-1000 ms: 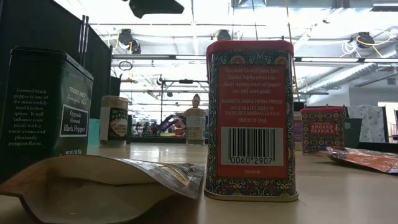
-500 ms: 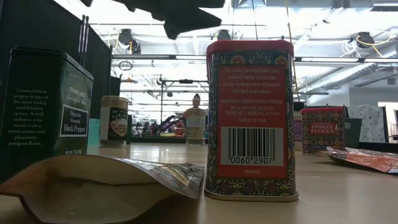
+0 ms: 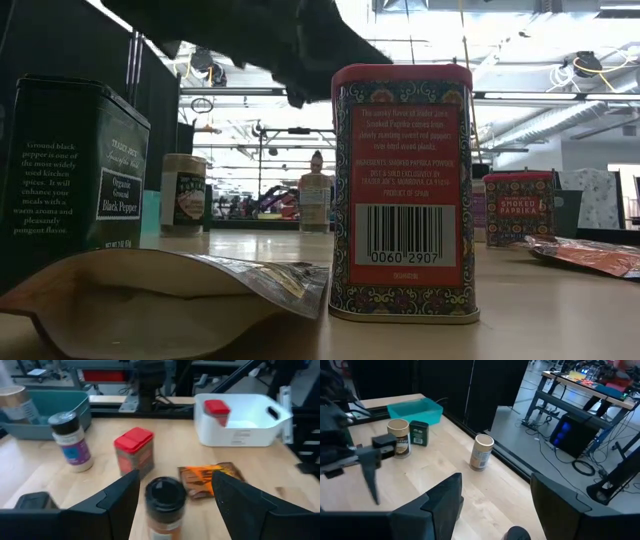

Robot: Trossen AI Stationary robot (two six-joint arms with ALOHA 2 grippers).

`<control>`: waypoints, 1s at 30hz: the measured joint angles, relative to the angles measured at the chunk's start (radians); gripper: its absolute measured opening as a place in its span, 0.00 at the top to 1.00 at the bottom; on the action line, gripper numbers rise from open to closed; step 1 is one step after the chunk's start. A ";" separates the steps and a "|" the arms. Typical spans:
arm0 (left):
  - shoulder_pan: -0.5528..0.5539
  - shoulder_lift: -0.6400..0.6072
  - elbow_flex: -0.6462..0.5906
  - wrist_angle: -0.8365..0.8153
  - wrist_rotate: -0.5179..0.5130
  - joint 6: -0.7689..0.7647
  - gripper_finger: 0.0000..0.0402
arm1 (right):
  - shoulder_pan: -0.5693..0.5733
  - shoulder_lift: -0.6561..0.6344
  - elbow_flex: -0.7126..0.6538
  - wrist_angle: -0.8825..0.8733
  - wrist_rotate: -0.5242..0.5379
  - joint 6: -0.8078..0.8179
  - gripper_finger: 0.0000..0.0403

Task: Sort spices by type
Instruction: Put the orange seasoning bottle into the gray bin

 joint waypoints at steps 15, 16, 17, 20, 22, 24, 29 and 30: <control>0.005 0.025 -0.001 0.080 -0.006 0.000 0.30 | 0.000 0.000 0.000 0.002 0.000 0.000 0.46; 0.006 0.025 -0.001 0.079 -0.006 -0.001 0.30 | 0.000 0.000 0.000 0.002 0.000 0.000 0.46; 0.007 0.025 -0.001 0.078 -0.007 -0.001 0.30 | 0.000 0.000 0.000 0.002 0.000 0.000 0.46; 0.008 0.025 -0.001 0.082 -0.007 -0.001 0.30 | 0.000 0.000 0.000 0.002 0.001 0.000 0.46; 0.008 0.031 -0.001 0.087 -0.007 -0.016 0.30 | 0.000 0.000 0.000 0.002 0.001 0.000 0.46; 0.008 0.044 0.000 0.099 -0.007 -0.025 0.30 | 0.000 0.000 0.000 0.002 0.001 0.000 0.46; 0.009 0.090 0.000 0.130 -0.012 -0.024 0.30 | 0.000 0.001 0.000 0.002 0.002 0.000 0.46; 0.012 0.095 0.000 0.136 -0.013 -0.025 0.30 | 0.000 0.001 0.000 0.002 0.002 0.000 0.46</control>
